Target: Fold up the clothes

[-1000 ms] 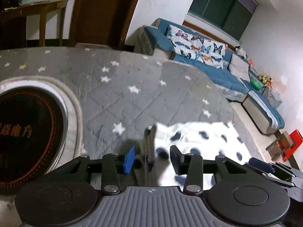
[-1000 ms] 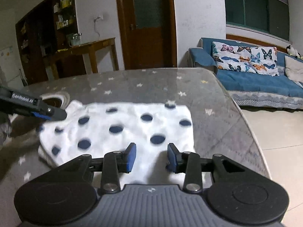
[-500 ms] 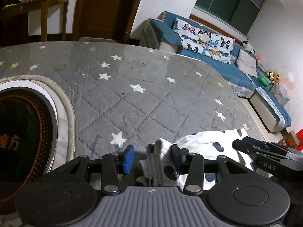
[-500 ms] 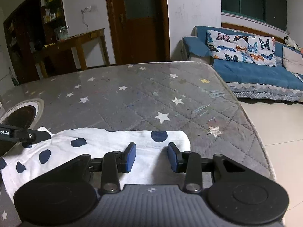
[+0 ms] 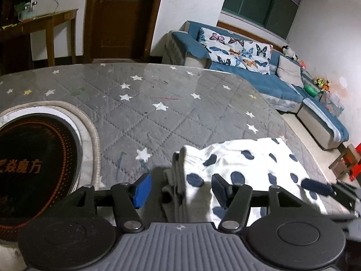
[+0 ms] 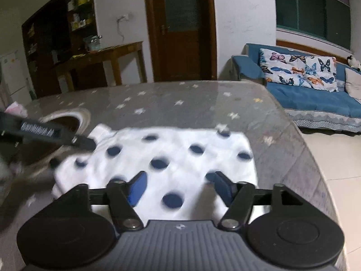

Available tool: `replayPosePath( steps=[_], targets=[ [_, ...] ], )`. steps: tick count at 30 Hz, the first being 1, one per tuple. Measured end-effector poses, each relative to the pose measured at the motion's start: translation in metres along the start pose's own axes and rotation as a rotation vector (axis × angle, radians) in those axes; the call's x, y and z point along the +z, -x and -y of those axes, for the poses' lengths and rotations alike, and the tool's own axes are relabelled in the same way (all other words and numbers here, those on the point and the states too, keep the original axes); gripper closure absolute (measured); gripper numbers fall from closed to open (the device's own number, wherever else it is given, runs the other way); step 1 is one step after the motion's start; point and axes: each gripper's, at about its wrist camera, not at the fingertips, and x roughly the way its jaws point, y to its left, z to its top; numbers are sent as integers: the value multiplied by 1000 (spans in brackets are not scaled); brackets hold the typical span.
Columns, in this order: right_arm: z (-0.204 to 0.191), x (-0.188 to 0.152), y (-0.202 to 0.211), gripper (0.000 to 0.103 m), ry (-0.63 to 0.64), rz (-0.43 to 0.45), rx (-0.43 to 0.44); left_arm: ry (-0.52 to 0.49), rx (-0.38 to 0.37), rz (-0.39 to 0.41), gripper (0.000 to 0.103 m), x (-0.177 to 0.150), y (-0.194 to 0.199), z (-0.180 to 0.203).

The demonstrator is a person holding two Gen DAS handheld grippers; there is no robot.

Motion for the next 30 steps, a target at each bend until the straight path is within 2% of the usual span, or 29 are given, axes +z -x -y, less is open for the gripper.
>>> replayPosePath(
  steps=[4, 8, 13, 15, 21, 27, 30],
  targets=[
    [-10, -17, 10, 29, 31, -5, -24, -7, 19, -4, 39, -5, 1, -1],
    [-16, -24, 23, 18, 38, 14, -34, -15, 15, 3, 36, -11, 9, 0],
    [-20, -35, 30, 17, 7, 30, -38, -51, 14, 12, 26, -22, 21, 6],
    [-20, -39, 32, 11, -16, 40, -44, -66, 17, 16, 21, -26, 25, 8],
    [-25, -45, 42, 2, -34, 81, -68, -82, 26, 38, 7, -34, 39, 11],
    [-32, -51, 50, 0, -53, 108, -96, -74, 7, 42, 0, -43, 48, 9],
    [-35, -56, 54, 0, -61, 113, -108, -78, 1, 47, 0, -48, 53, 8]
  ],
)
